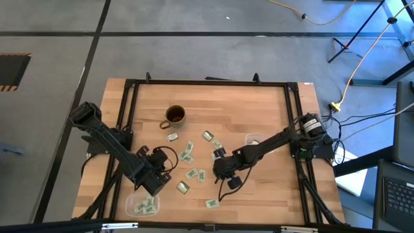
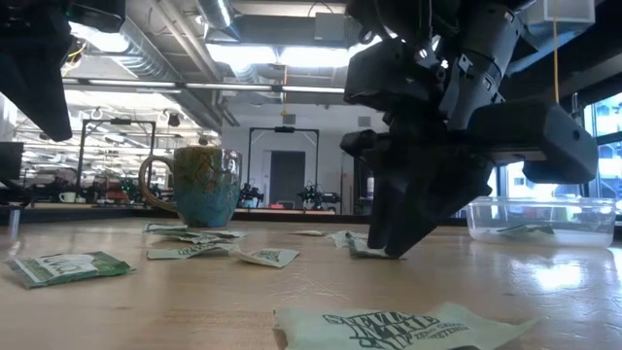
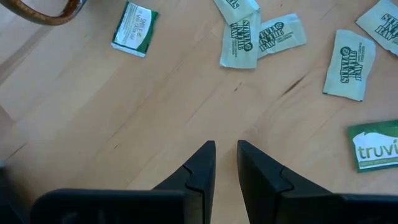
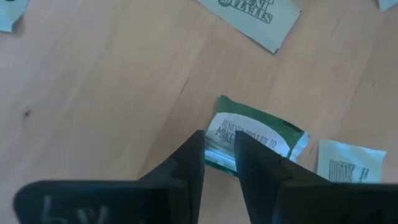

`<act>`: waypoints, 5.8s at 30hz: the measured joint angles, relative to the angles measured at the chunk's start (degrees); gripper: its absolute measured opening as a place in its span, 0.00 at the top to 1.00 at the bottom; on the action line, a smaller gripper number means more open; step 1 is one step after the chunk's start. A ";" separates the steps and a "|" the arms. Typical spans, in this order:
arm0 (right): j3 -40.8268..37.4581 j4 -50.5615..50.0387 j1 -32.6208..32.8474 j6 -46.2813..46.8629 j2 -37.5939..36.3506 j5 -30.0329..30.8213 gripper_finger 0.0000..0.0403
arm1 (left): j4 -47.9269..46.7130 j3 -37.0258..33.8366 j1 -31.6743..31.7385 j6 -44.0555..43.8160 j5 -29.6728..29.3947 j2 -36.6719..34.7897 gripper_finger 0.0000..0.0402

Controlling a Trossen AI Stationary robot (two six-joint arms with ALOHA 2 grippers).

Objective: Pick and place Stevia / Truvia into bins
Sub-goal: Put the truvia packet into the top transparent container, then put the stevia packet into the bottom transparent container

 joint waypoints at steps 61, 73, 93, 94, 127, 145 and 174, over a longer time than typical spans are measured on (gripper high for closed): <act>-26.76 -30.23 -7.72 34.81 -41.16 6.09 0.93 | 0.20 0.04 -0.20 0.51 -0.09 0.00 0.85; -28.55 -27.06 -7.72 35.06 -41.16 5.42 0.91 | 0.17 0.04 -0.17 0.51 -0.13 0.01 0.85; -19.04 -10.56 -7.67 24.10 -41.08 5.47 0.71 | 0.17 0.04 -0.17 0.51 -1.72 0.00 0.85; -19.01 -7.56 -7.66 22.20 -40.92 5.45 0.71 | 0.17 0.04 -0.17 0.51 -1.73 0.00 0.85; -19.02 -3.65 -4.39 16.59 -40.41 5.44 0.71 | 38.05 0.09 14.29 54.55 9.57 11.28 0.80; -19.04 -3.65 -4.39 16.53 -40.41 5.46 0.71 | 38.40 0.28 14.23 54.45 13.55 17.53 0.82; -19.08 -3.69 -4.39 16.52 -40.41 5.46 0.71 | 38.21 0.13 14.23 52.33 15.87 17.70 0.94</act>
